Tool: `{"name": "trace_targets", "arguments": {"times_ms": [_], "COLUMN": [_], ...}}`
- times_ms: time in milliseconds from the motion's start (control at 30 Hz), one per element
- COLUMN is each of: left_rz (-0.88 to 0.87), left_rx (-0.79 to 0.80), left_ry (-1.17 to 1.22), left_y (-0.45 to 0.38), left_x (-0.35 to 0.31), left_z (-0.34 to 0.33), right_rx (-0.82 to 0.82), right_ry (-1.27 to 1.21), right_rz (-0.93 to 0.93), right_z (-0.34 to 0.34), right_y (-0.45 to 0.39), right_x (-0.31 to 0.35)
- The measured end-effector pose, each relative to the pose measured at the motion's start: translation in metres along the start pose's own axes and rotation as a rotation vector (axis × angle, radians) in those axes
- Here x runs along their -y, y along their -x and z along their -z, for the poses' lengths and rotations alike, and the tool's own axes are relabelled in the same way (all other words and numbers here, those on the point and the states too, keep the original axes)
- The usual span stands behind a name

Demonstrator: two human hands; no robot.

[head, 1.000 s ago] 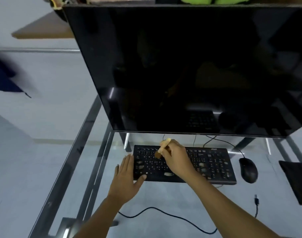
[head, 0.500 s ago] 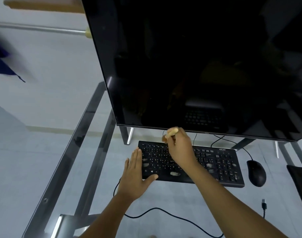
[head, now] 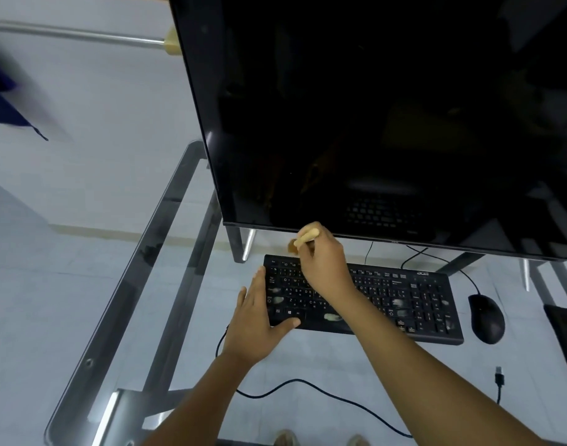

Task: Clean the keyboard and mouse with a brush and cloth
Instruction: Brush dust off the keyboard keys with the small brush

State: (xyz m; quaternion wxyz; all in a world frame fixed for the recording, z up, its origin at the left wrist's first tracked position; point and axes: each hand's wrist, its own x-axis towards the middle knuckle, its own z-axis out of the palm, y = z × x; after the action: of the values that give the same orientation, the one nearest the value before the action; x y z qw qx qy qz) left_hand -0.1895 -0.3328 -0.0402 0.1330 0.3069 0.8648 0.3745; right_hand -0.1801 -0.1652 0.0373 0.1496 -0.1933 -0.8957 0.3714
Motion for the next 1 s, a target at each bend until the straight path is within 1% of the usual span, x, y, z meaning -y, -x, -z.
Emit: {"name": "trace_targets", "arguments": {"times_ms": [67, 100, 133, 200, 233, 267, 333, 367, 433, 467, 500, 533, 567, 600, 633, 667, 700, 733, 800, 833, 867, 900, 933, 967, 1000], "left_rz": [-0.001, 0.002, 0.006, 0.013, 0.008, 0.002, -0.008, -0.008, -0.004, -0.007, -0.011, -0.015, -0.013, -0.006, 0.004, 0.017, 0.029, 0.040, 0.053, 0.058, 0.063, 0.066, 0.064, 0.061, 0.058], "left_rx": [-0.006, -0.006, -0.004, 0.005, 0.004, -0.001, -0.011, -0.009, 0.002, 0.005, 0.008, 0.011, 0.012, 0.011, 0.006, 0.000, -0.008, -0.010, 0.004, 0.010, 0.013, 0.011, 0.003, -0.007, -0.016], "left_ry": [-0.006, -0.007, -0.006, -0.003, -0.005, -0.012, -0.029, -0.032, -0.034, -0.041, -0.054, -0.073, -0.100, -0.130, -0.157, -0.174, -0.179, -0.173, -0.139, -0.106, -0.055, 0.003, 0.051, 0.078, 0.090], "left_y": [0.000, 0.001, 0.001, 0.001, 0.001, 0.000, 0.000, 0.000, 0.000, 0.000, 0.000, -0.001, 0.000, 0.001, 0.001, 0.001, 0.001, 0.001, 0.003, 0.005, 0.008, 0.010, 0.011, 0.011, 0.011], "left_x": [0.000, 0.000, 0.000, -0.002, -0.003, -0.003, -0.005, -0.006, -0.007, -0.007, -0.006, -0.004, -0.002, -0.001, -0.001, -0.001, -0.002, -0.002, -0.003, -0.004, -0.006, -0.009, -0.011, -0.012, -0.012], "left_z": [0.000, 0.000, 0.001, 0.003, 0.004, 0.005, 0.006, 0.007, 0.006, 0.005, 0.004, 0.003, 0.001, 0.000, -0.001, -0.001, -0.001, 0.000, 0.000, 0.000, -0.001, -0.001, -0.002, -0.002, -0.003], "right_rx": [0.078, 0.105, 0.097, -0.009, -0.036, -0.016, 0.020, -0.027, -0.146, -0.138, -0.052, 0.070, 0.148, 0.145, 0.066, -0.010, -0.035, 0.004, 0.211, 0.230, 0.162, 0.055, -0.008, -0.006, 0.082], "right_ry": [-0.045, -0.022, -0.032, -0.099, -0.125, -0.145, -0.128, -0.111, -0.155, -0.188, -0.192, -0.161, -0.087, -0.026, 0.004, -0.026, -0.078, -0.134, -0.159, -0.151, -0.134, -0.145, -0.176, -0.220, -0.225], "right_rz": [-0.034, -0.034, -0.051, -0.103, -0.142, -0.180, -0.179, -0.170, -0.198, -0.207, -0.203, -0.171, -0.113, -0.066, -0.042, -0.054, -0.071, -0.094, -0.116, -0.102, -0.085, -0.085, -0.092, -0.108, -0.114], "right_z": [0.005, 0.007, 0.011, 0.018, 0.021, 0.023, 0.024, 0.026, 0.033, 0.035, 0.035, 0.033, 0.032, 0.031, 0.032, 0.034, 0.035, 0.036, 0.033, 0.032, 0.032, 0.033, 0.035, 0.035, 0.034], "right_y": [0.005, 0.008, 0.011, 0.015, 0.017, 0.018, 0.023, 0.024, 0.026, 0.026, 0.028, 0.031, 0.035, 0.038, 0.040, 0.042, 0.043, 0.043, 0.048, 0.050, 0.052, 0.052, 0.053, 0.052, 0.053], "right_x": [-0.002, -0.003, -0.006, -0.016, -0.020, -0.020, -0.023, -0.022, -0.022, -0.022, -0.020, -0.019, -0.019, -0.019, -0.019, -0.018, -0.020, -0.019, -0.017, -0.018, -0.018, -0.019, -0.018, -0.017, -0.013]}}
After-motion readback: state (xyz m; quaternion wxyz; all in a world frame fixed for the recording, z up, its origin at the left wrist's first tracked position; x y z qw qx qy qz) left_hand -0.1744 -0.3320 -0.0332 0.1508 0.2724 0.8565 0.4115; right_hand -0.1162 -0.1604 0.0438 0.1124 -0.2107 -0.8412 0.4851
